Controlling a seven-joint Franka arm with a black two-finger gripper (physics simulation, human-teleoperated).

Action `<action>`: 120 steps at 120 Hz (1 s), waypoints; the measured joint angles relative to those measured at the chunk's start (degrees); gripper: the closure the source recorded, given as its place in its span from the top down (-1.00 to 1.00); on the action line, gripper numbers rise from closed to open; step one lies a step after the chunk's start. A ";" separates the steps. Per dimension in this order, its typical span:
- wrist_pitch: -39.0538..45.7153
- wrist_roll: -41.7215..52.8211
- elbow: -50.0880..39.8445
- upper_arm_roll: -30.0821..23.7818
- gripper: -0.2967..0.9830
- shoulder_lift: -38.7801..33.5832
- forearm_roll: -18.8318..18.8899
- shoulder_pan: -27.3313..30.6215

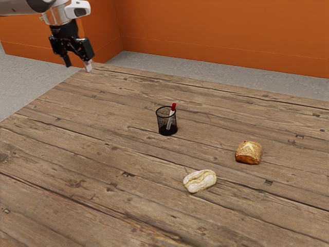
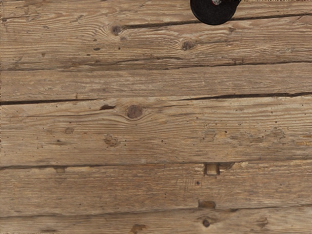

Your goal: Take the marker out of the pen holder and place it to the left of the pen holder.

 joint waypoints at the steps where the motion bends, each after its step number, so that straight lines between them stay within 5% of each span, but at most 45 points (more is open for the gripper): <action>1: 0.00 0.00 0.00 -0.02 0.50 0.01 -0.04 0.08; 44: 1.71 -0.65 5.10 -2.51 0.50 2.66 -4.72 2.99; 72: 25.14 -5.43 7.67 -11.20 0.50 19.08 -5.55 2.54; 92: 43.34 -8.82 9.79 -11.56 0.50 30.01 5.53 -1.71; 120: 55.62 -14.60 17.24 -8.95 0.50 42.30 12.54 -1.95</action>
